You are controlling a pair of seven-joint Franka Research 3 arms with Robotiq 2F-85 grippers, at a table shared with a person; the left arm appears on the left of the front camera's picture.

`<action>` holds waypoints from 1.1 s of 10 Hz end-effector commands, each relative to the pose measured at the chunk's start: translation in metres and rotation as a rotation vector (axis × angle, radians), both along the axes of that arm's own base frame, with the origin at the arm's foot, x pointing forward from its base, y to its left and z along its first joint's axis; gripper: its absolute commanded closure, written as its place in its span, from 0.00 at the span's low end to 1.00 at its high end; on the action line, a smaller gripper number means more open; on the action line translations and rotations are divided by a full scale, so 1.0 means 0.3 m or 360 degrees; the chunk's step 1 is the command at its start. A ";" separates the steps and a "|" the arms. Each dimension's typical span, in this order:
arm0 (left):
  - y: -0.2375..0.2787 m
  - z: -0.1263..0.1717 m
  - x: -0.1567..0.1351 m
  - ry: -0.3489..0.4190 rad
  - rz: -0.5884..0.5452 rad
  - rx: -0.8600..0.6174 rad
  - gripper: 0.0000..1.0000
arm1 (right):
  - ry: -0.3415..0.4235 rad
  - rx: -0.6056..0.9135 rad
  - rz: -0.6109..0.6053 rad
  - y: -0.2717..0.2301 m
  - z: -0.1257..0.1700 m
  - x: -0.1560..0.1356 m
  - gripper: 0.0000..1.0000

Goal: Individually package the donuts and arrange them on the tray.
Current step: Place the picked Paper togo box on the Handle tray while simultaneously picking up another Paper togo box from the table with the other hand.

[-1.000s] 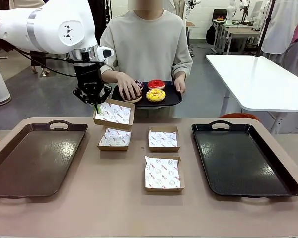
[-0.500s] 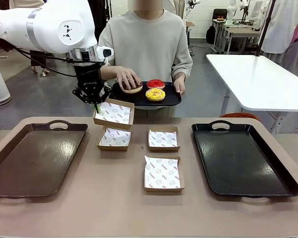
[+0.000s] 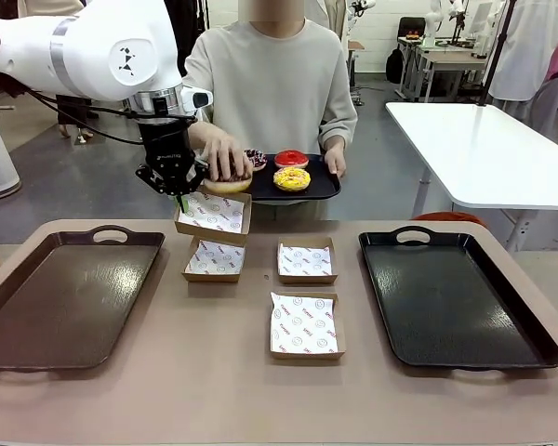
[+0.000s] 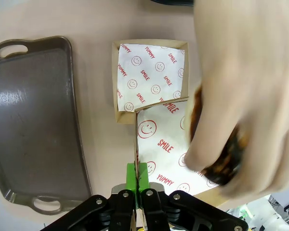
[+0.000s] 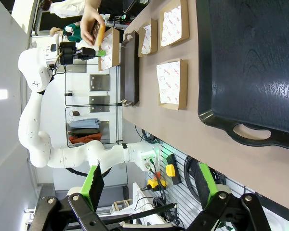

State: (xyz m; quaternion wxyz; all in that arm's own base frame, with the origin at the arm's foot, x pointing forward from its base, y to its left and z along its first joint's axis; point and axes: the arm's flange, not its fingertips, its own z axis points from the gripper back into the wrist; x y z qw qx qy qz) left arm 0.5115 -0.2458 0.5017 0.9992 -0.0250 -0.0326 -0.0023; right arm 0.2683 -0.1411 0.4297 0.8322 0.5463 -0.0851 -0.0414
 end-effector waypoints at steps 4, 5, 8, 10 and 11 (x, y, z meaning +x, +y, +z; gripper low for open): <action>0.004 0.008 -0.008 -0.0010 0.0015 -0.0001 1.00 | -0.0012 0.0016 -0.0003 0.003 0.004 0.004 0.00; 0.004 0.008 -0.008 -0.0010 0.0015 -0.0001 1.00 | -0.0012 0.0016 -0.0003 0.003 0.004 0.004 0.00; 0.004 0.008 -0.008 -0.0010 0.0015 -0.0001 1.00 | -0.0012 0.0016 -0.0003 0.003 0.004 0.004 0.00; 0.004 0.008 -0.008 -0.0010 0.0015 -0.0001 1.00 | -0.0012 0.0016 -0.0003 0.003 0.004 0.004 0.00; 0.004 0.008 -0.008 -0.0010 0.0015 -0.0001 1.00 | -0.0012 0.0016 -0.0003 0.003 0.004 0.004 0.00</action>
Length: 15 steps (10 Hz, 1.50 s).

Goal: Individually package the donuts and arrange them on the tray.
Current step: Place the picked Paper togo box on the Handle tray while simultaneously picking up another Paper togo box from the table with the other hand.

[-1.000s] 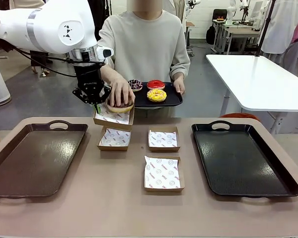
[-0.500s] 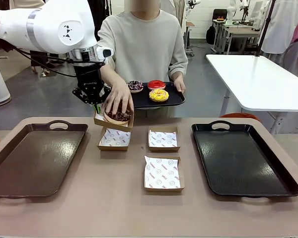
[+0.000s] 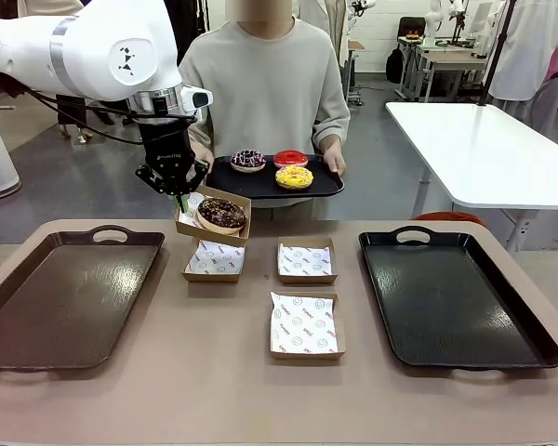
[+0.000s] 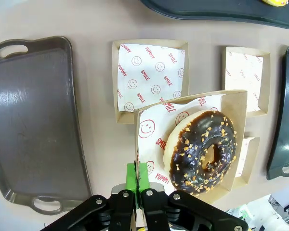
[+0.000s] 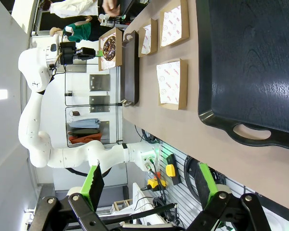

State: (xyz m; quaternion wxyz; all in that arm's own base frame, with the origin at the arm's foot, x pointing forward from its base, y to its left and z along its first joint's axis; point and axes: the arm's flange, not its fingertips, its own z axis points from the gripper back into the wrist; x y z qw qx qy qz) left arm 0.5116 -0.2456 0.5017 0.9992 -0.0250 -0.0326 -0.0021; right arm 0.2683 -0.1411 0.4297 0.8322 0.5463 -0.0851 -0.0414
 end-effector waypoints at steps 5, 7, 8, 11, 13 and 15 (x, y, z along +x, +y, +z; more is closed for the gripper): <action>0.000 0.000 0.000 0.0000 0.0000 0.0000 0.99 | 0.0000 0.0000 0.0000 0.000 0.000 0.000 0.00; 0.095 0.031 -0.046 -0.0010 -0.0079 -0.0043 0.99 | 0.0042 -0.0243 0.0153 0.100 0.085 0.041 0.00; 0.145 0.054 -0.090 -0.0007 -0.0098 -0.0079 0.99 | 0.0011 -0.0315 0.0176 0.151 0.152 0.057 0.00; 0.282 0.060 -0.300 -0.0002 -0.0132 -0.0112 0.99 | 0.0002 -0.0601 0.0297 0.391 0.304 0.126 0.00; 0.385 0.017 -0.376 0.0009 -0.0146 -0.0092 0.99 | 0.0058 -0.0783 0.0325 0.555 0.336 0.202 0.00; 0.495 -0.046 -0.421 0.0019 -0.0152 -0.0118 0.99 | 0.0076 -0.0931 0.0287 0.728 0.316 0.293 0.00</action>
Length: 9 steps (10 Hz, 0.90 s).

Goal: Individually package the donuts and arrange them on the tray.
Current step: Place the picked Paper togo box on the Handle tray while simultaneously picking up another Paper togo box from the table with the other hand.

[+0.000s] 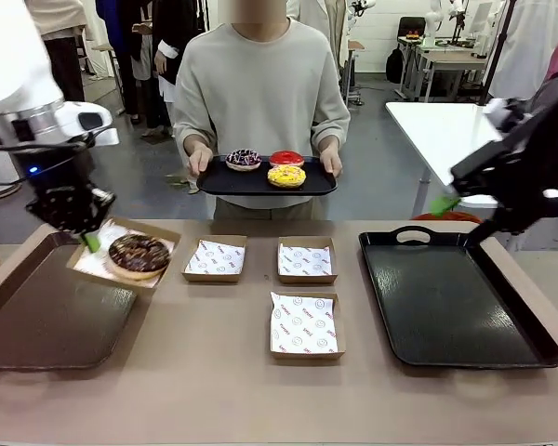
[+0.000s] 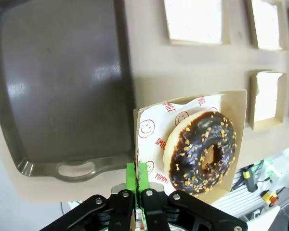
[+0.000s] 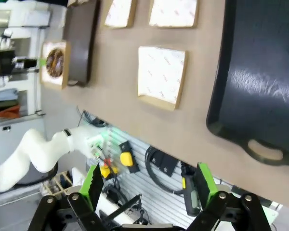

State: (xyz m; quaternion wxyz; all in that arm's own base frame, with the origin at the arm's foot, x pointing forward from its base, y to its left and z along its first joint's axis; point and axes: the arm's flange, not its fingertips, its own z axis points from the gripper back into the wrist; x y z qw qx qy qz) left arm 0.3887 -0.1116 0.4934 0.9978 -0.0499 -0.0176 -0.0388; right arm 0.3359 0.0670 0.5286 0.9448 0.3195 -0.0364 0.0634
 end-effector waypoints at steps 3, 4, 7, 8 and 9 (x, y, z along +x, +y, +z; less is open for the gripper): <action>0.182 -0.069 -0.059 -0.0072 0.0020 -0.0030 0.99 | -0.0054 -0.0345 -0.0091 0.237 -0.108 0.105 0.00; 0.219 -0.086 -0.060 -0.0062 0.0032 -0.0021 0.99 | -0.0087 -0.0389 -0.0082 0.291 -0.143 0.088 0.00; 0.288 -0.136 -0.040 -0.0047 0.0091 0.0035 0.99 | -0.0102 -0.0469 -0.0038 0.387 -0.219 0.029 0.00; 0.299 -0.144 -0.037 -0.0046 0.0112 0.0032 0.99 | -0.0106 -0.0465 -0.0035 0.385 -0.216 0.012 0.00; 0.304 -0.146 -0.034 -0.0040 0.0122 0.0042 0.99 | -0.0097 -0.0456 -0.0033 0.372 -0.202 0.003 0.00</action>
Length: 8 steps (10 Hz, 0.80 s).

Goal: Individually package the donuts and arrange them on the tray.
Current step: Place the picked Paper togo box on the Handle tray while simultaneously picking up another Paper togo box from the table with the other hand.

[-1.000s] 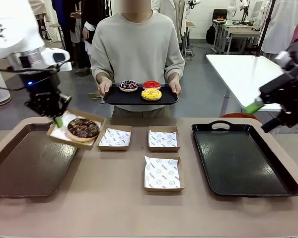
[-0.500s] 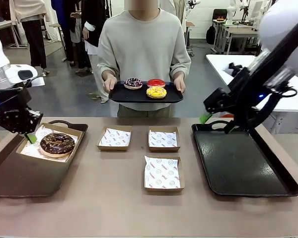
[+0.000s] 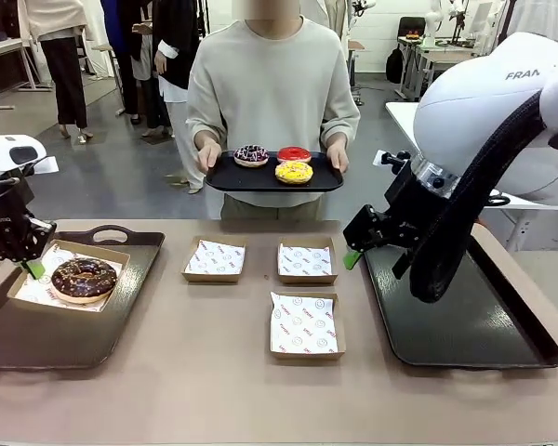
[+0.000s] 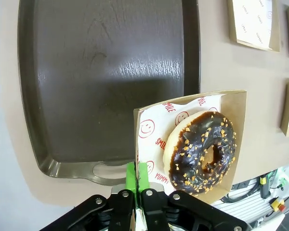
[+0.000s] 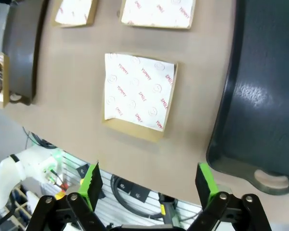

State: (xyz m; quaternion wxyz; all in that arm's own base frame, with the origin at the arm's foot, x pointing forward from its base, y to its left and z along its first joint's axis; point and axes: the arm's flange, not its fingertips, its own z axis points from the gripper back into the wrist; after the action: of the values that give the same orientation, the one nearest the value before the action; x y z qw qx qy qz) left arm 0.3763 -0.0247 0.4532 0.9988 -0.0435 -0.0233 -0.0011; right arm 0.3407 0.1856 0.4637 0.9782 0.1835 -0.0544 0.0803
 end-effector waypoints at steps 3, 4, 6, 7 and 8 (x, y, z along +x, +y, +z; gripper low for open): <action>0.000 0.000 0.000 0.0000 0.0000 0.0000 0.99 | 0.0000 0.0000 0.0000 0.000 0.000 0.000 0.00; 0.000 0.000 0.000 0.0000 0.0000 0.0000 0.99 | 0.0000 0.0000 0.0000 0.000 0.000 0.000 0.00; 0.000 0.000 0.000 0.0000 0.0000 0.0000 0.99 | 0.0000 0.0000 0.0000 0.000 0.000 0.000 0.00; 0.000 0.000 0.000 0.0000 0.0000 0.0000 0.99 | 0.0000 0.0000 0.0000 0.000 0.000 0.000 0.00; 0.000 0.000 0.000 0.0000 0.0000 0.0000 0.99 | 0.0020 0.0022 0.0017 -0.011 0.009 -0.008 0.00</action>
State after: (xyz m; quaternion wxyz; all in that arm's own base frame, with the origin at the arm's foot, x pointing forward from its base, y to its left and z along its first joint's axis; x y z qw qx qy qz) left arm 0.3773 -0.0249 0.4521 0.9988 -0.0431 -0.0238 -0.0012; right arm 0.3384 0.1822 0.4665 0.9767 0.1918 -0.0481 0.0841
